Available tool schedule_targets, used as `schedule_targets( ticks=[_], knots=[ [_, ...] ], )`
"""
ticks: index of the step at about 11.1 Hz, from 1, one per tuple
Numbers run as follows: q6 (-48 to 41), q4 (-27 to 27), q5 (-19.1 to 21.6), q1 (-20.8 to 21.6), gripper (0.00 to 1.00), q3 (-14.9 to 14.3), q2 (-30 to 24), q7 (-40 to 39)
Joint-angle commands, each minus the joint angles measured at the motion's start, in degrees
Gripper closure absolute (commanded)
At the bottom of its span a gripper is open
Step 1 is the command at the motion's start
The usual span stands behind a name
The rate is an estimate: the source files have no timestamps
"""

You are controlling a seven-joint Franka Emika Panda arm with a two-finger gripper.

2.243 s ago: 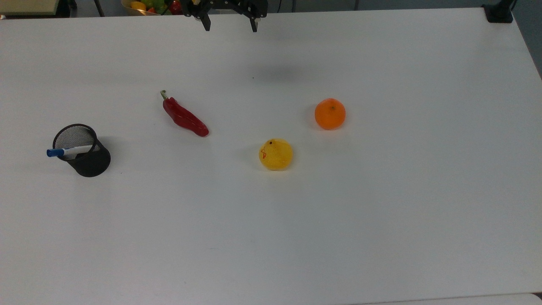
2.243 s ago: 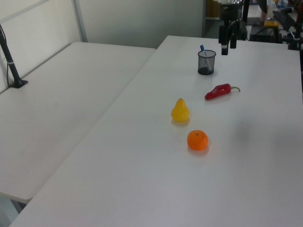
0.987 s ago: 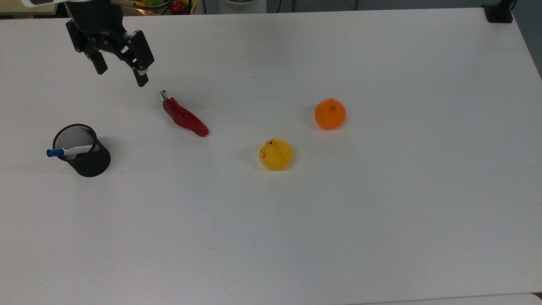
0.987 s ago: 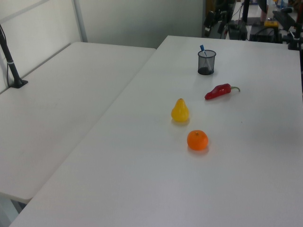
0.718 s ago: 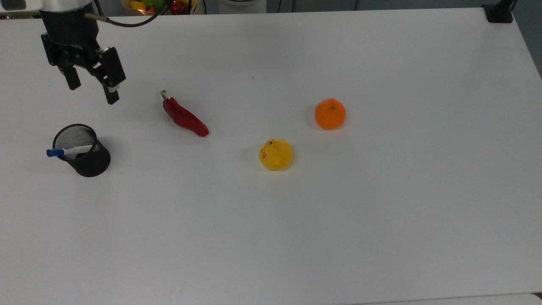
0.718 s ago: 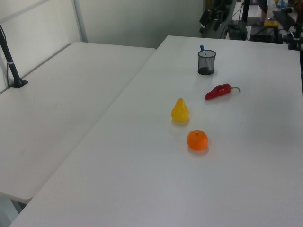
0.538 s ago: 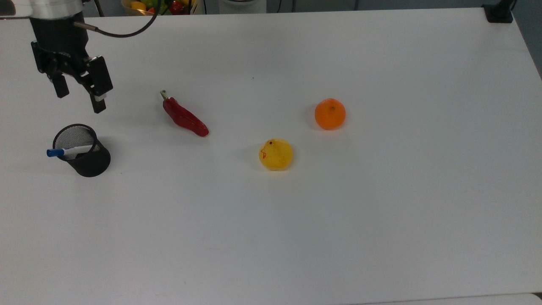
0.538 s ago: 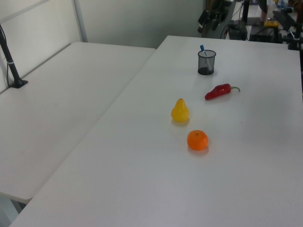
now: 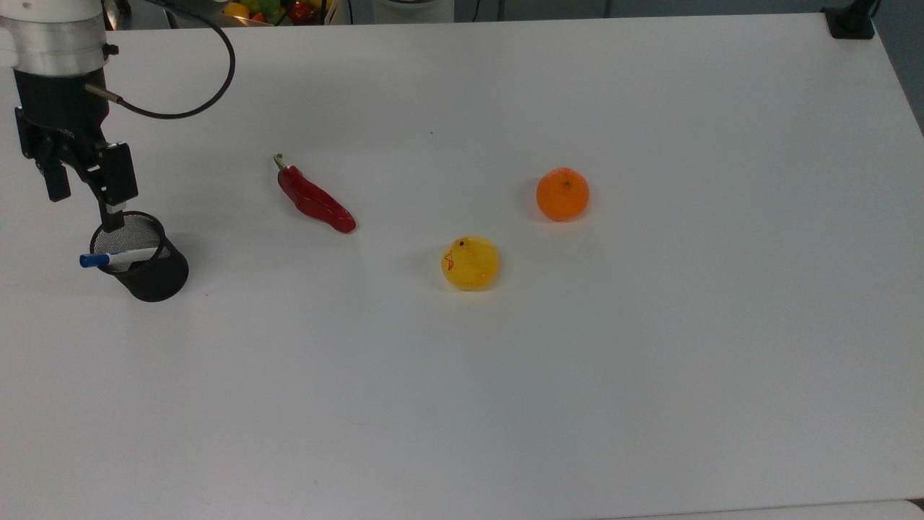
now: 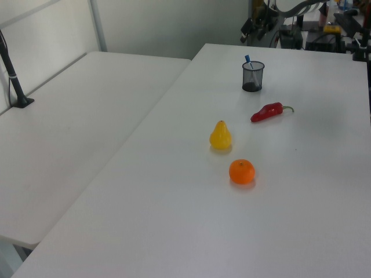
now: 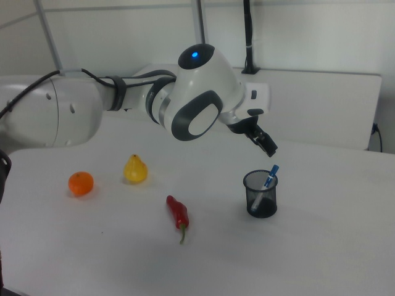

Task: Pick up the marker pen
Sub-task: 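Lower the gripper into the cup and close on the blue-capped marker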

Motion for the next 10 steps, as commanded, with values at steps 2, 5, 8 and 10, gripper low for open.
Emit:
schedule_targets(
  ticks=[2, 5, 8, 10],
  knots=[
    [0.9, 1.1, -5.2, 0.3, 0.1, -0.9, 2.2, -0.4],
    [2.1, 1.1, -11.7, 0.5, 0.04, -0.9, 3.6, 5.2],
    [3.8, 1.1, -13.7, 0.4, 0.02, -1.0, 5.0, 5.5],
    [4.6, 1.2, -14.9, 0.4, 0.03, -1.0, 6.1, 5.6]
  ],
)
